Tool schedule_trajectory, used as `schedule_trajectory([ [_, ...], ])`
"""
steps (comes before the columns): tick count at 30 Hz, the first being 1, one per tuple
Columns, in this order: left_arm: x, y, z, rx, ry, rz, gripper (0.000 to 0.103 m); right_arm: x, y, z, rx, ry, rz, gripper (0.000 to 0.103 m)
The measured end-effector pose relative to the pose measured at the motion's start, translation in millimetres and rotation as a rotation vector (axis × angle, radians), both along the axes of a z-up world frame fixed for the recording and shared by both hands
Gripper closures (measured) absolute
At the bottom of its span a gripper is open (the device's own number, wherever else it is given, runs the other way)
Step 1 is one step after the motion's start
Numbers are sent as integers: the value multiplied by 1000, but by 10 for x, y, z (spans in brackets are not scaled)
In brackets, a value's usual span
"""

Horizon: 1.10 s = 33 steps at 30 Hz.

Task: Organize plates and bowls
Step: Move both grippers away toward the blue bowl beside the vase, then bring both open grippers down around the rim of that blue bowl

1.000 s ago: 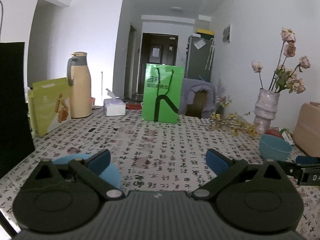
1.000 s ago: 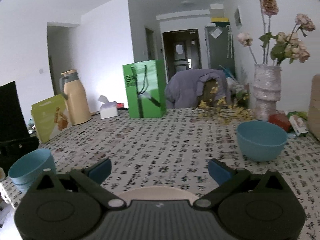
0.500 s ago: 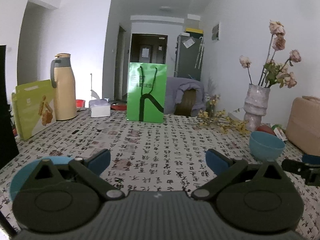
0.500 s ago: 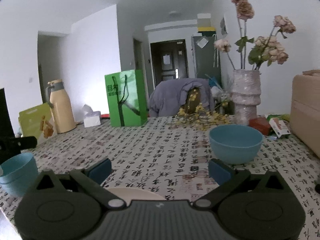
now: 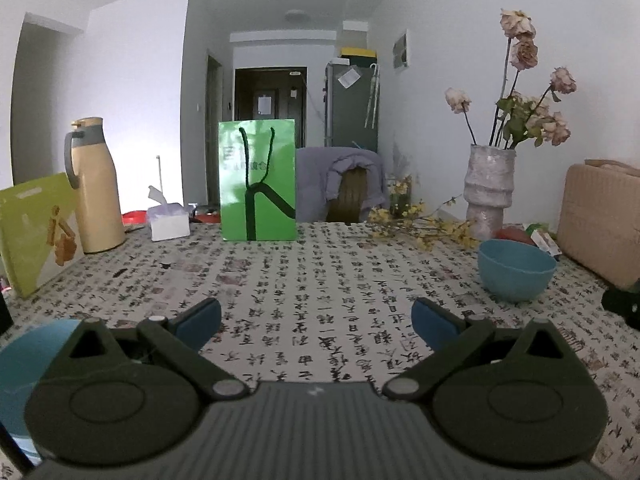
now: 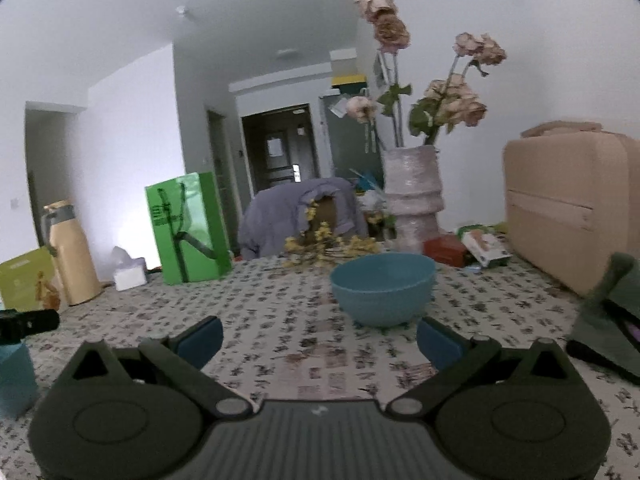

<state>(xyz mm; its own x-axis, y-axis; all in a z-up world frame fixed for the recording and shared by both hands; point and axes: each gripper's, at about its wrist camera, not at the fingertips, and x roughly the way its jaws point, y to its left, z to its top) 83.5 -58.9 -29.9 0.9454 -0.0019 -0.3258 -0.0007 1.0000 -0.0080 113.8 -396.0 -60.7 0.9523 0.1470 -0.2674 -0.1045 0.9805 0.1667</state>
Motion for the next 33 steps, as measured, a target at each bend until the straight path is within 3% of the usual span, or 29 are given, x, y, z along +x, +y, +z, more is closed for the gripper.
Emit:
schedule_trajectory([
  [10, 164, -208, 94, -30, 28, -93, 0, 75, -131, 62, -4, 23, -49, 0],
  [20, 451, -498, 428, -23, 52, -162, 0, 306, -320, 379, -5, -3, -61, 0],
  [27, 796, -653, 568, -33, 124, -164, 0, 531, -334, 597, -13, -8, -39, 0],
  [33, 973, -731, 659, -22, 129, -147, 0, 800, -340, 743, 17, -6, 3, 0],
])
